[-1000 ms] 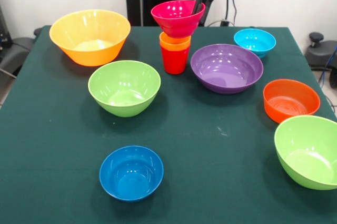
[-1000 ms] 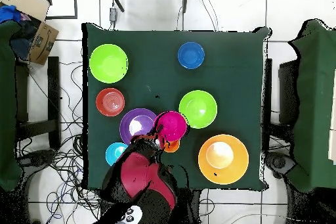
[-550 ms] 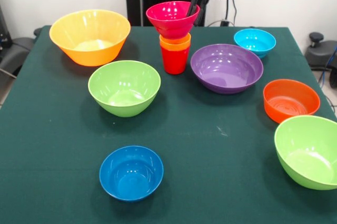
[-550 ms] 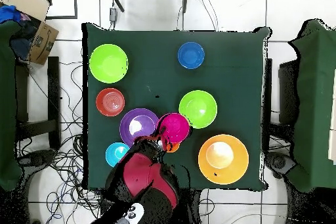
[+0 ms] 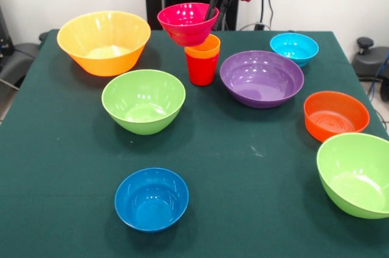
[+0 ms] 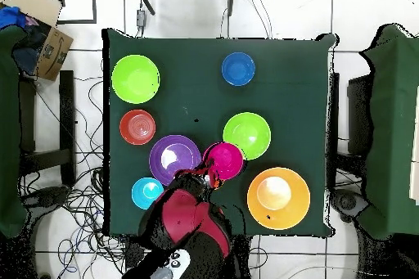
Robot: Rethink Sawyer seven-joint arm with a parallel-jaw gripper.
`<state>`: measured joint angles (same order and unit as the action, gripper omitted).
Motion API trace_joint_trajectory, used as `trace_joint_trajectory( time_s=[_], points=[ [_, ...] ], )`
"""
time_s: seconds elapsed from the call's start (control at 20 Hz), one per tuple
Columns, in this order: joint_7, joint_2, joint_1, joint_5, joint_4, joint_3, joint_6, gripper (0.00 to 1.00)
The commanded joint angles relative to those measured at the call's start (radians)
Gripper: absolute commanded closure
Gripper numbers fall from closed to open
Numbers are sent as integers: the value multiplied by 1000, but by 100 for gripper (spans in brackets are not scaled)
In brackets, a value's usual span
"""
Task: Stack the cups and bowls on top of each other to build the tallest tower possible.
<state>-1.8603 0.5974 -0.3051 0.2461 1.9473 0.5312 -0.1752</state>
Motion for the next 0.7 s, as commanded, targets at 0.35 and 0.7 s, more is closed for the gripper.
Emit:
trace_joint_trajectory(
  time_s=[0.35, 0.7],
  points=[
    [-123, -29, -8, -5, 51, -99, 102, 100],
    [-130, -19, -9, -13, 72, -110, 127, 100]
  ],
)
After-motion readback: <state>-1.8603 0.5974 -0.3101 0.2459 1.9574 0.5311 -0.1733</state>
